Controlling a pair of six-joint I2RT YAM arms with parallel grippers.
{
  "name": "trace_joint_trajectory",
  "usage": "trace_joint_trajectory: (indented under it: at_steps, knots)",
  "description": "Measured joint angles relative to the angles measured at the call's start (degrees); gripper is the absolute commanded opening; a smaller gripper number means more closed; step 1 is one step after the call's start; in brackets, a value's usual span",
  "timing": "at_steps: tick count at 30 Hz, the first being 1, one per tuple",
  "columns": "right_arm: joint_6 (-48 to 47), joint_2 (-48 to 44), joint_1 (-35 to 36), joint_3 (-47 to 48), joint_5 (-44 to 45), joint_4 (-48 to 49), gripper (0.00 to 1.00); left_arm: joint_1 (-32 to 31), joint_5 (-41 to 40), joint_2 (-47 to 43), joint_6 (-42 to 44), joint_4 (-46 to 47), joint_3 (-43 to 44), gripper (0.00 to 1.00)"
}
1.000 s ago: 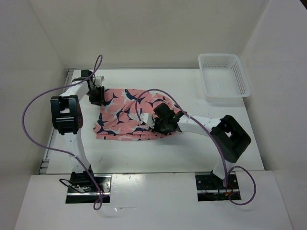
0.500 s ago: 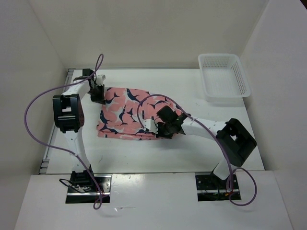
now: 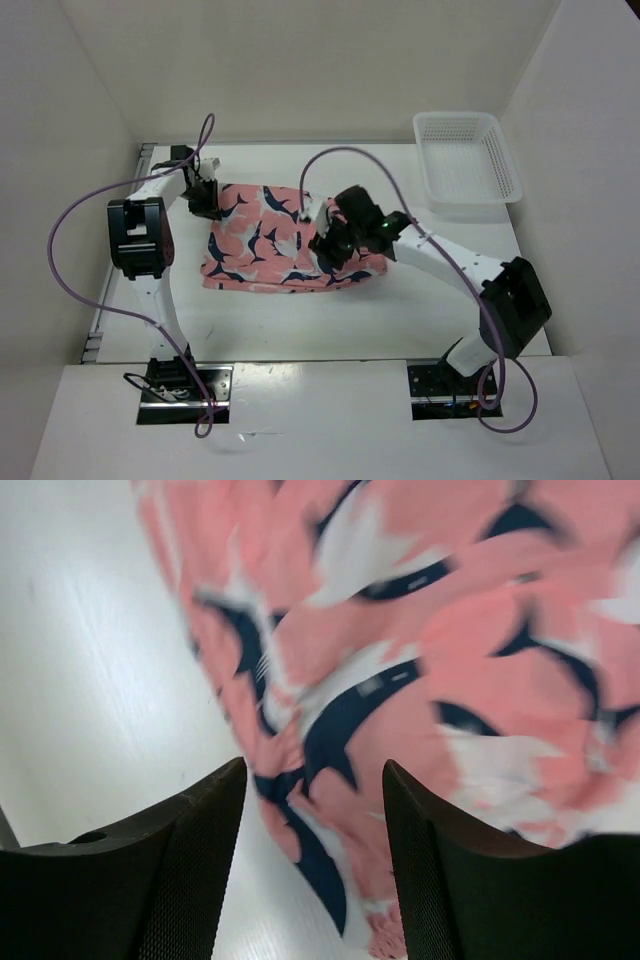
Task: Fold and stack the shorts
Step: Fold the shorts
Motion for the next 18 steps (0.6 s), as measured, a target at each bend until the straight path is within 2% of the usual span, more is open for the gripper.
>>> trace_joint_trajectory:
  at_steps: [4, 9, 15, 18]
  knots:
    - [13.53, -4.11, -8.15, 5.97, -1.27, 1.66, 0.62, -0.02, 0.22, -1.6, -0.04, -0.33, -0.92, 0.26]
    - [25.05, -2.78, -19.28, 4.81, 0.59, 2.1, 0.66, -0.07, 0.39, -3.45, -0.02, -0.37, -1.16, 0.34]
    - [32.57, 5.6, -23.43, -0.35, 2.82, 0.0, 0.78, -0.37, -0.37, -4.85, 0.04, -1.22, -1.75, 0.42]
    - [34.69, 6.34, -24.46, -1.2, 3.54, -0.02, 0.78, -0.52, -1.31, -5.46, -0.02, -2.01, -1.81, 0.42]
